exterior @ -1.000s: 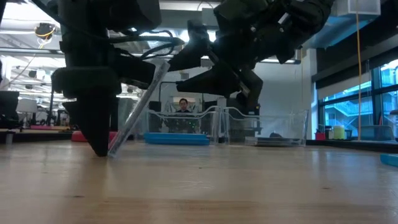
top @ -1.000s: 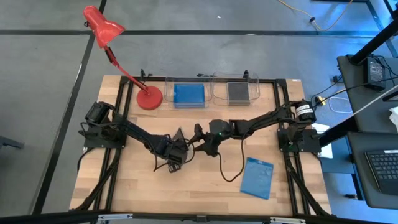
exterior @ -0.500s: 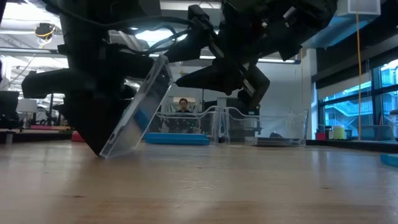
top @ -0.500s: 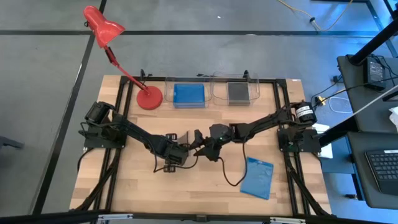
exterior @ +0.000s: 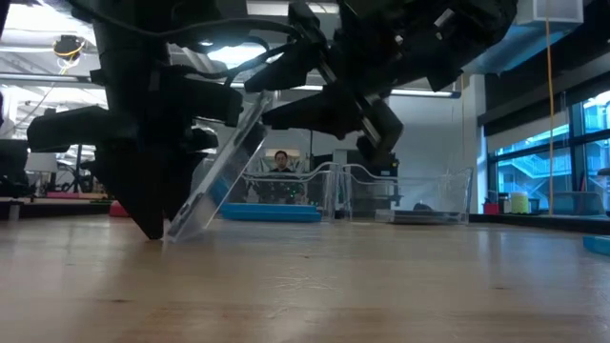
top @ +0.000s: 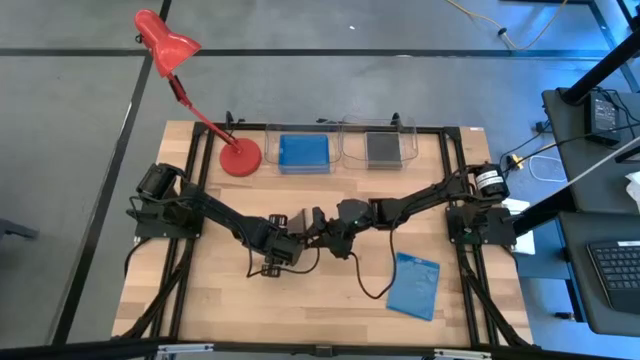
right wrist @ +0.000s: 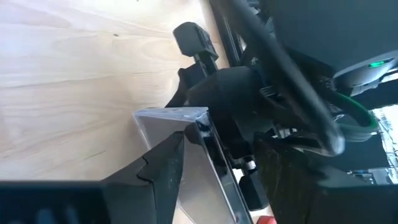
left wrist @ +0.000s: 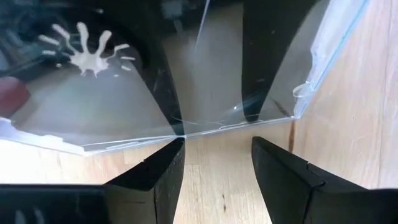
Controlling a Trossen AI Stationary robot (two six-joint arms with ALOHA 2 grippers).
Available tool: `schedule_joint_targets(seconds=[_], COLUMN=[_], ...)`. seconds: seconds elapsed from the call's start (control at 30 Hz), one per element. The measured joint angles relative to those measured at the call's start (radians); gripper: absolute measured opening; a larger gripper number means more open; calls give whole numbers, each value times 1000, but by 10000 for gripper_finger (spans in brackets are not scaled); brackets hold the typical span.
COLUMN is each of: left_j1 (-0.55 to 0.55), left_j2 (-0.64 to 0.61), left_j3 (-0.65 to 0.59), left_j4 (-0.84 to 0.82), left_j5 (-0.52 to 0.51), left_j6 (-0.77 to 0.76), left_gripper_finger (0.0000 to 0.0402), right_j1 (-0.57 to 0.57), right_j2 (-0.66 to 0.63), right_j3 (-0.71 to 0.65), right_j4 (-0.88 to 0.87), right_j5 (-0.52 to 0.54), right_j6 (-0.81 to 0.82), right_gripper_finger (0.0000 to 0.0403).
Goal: Pick & place jewel cases by type
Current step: Put the black cd case into the right transparent bin
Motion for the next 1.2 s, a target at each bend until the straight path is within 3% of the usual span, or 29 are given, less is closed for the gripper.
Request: schedule_joint_targets(seconds=[0.47,1.0,1.2], left_j1=[2,1,2], left_j2=[0,-2,-1], left_j3=[0,0,16], left_j4=[-1,-1,-14], left_j5=[19,30,89], left_j6=[16,67,68], left_gripper_finger=[184,184,184], right_j1=[0,0,1], right_j2=[0,0,-1], right_j3=[0,0,0], right_j4=[-74,-72,-72], right_j5=[15,14,11], right_j6=[106,65,62], right_gripper_finger=[157,106,89])
